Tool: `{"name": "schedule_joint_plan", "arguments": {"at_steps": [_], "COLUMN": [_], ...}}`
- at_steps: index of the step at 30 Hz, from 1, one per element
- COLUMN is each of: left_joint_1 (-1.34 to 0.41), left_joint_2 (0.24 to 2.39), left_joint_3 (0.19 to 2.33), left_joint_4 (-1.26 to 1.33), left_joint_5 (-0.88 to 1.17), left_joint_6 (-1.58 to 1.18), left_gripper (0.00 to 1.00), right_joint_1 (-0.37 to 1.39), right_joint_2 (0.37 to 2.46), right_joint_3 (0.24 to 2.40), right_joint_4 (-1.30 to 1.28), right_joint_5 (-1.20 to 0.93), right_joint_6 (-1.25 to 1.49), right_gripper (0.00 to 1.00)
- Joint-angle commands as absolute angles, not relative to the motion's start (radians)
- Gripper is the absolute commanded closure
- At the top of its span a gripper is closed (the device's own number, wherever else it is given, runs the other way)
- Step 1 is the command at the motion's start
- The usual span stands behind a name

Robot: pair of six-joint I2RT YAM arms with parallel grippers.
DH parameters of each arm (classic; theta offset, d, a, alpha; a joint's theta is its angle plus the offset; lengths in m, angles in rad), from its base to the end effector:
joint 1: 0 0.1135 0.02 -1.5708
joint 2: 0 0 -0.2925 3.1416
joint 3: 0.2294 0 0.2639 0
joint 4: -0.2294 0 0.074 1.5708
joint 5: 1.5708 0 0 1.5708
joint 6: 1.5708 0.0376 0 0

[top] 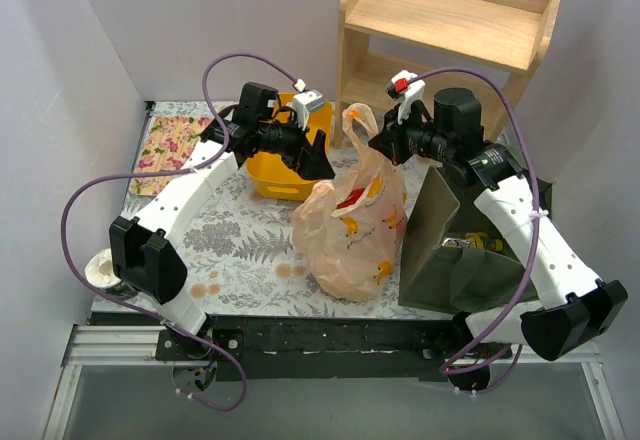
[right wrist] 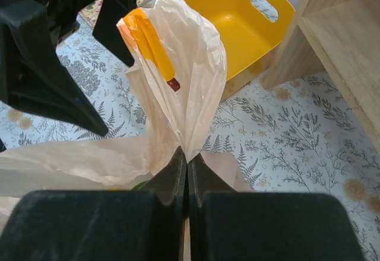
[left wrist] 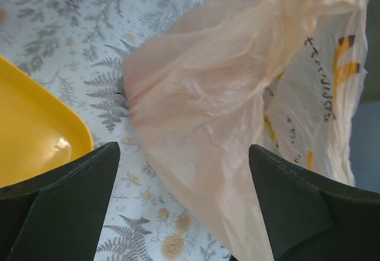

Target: Untie the knot of the grocery bags and take out the mixed food

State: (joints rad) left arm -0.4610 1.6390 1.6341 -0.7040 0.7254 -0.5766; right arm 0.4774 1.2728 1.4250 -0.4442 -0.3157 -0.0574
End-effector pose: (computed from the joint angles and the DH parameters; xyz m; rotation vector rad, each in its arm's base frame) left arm 0.3245 -0.1890 0.3976 0.2796 2.4215 -1.3388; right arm 0.2470 0.1409 0.4598 -0.7097 1.7505 0.5828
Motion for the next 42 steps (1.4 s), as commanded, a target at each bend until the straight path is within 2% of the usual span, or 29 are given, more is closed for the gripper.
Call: {"name": "schedule_joint_plan", "arguments": {"at_steps": [1, 6, 11, 14, 15, 17, 18, 19, 21, 26, 29, 32, 33, 36, 41, 42], "left_joint_1": [-0.515, -0.59, -0.652, -0.657, -0.657, -0.657, -0.657, -0.657, -0.657, -0.657, -0.657, -0.657, -0.657, -0.657, -0.653, -0.649], "left_joint_2": [1.603, 1.612, 1.629, 1.65, 1.652, 1.651, 1.649, 1.644, 1.625, 1.602, 1.597, 1.597, 1.597, 1.597, 1.588, 1.577], "left_joint_3": [1.609, 1.54, 1.483, 1.474, 1.473, 1.482, 1.485, 1.485, 1.471, 1.476, 1.486, 1.497, 1.503, 1.512, 1.545, 1.554], "left_joint_4": [-0.689, -0.651, -0.6, -0.586, -0.583, -0.594, -0.598, -0.601, -0.586, -0.564, -0.569, -0.569, -0.571, -0.578, -0.612, -0.617], "left_joint_5": [0.799, 0.738, 0.553, 0.43, 0.413, 0.411, 0.413, 0.417, 0.436, 0.479, 0.48, 0.476, 0.472, 0.46, 0.414, 0.401], "left_joint_6": [-0.597, -0.627, -0.629, -0.64, -0.638, -0.618, -0.617, -0.62, -0.627, -0.632, -0.629, -0.626, -0.624, -0.618, -0.61, -0.632], "left_gripper": [0.1, 0.09, 0.13, 0.45, 0.65, 0.88, 0.95, 1.0, 1.0, 1.0, 1.0, 1.0, 1.0, 1.0, 1.0, 0.94], "right_joint_1": [0.474, 0.474, 0.472, 0.474, 0.474, 0.474, 0.474, 0.472, 0.476, 0.538, 0.604, 0.637, 0.647, 0.649, 0.646, 0.646], "right_joint_2": [1.289, 1.31, 1.324, 1.333, 1.332, 1.322, 1.304, 1.295, 1.275, 1.247, 1.233, 1.195, 1.184, 1.148, 1.106, 1.104], "right_joint_3": [1.489, 1.486, 1.503, 1.54, 1.549, 1.568, 1.575, 1.586, 1.637, 1.671, 1.606, 1.47, 1.436, 1.303, 1.213, 1.212], "right_joint_4": [-0.331, -0.33, -0.325, -0.348, -0.359, -0.394, -0.405, -0.417, -0.477, -0.56, -0.592, -0.555, -0.546, -0.514, -0.483, -0.482], "right_joint_5": [-0.354, -0.357, -0.362, -0.356, -0.348, -0.312, -0.295, -0.284, -0.326, -0.408, -0.42, -0.419, -0.41, -0.325, -0.245, -0.244], "right_joint_6": [-0.032, -0.031, -0.018, -0.04, -0.069, -0.098, -0.113, -0.139, -0.191, -0.302, -0.322, -0.313, -0.311, -0.279, -0.258, -0.256], "right_gripper": [0.99, 0.99, 0.99, 0.99, 0.99, 0.95, 0.83, 0.58, 0.44, 0.42, 0.5, 0.63, 0.7, 0.8, 0.89, 0.9]}}
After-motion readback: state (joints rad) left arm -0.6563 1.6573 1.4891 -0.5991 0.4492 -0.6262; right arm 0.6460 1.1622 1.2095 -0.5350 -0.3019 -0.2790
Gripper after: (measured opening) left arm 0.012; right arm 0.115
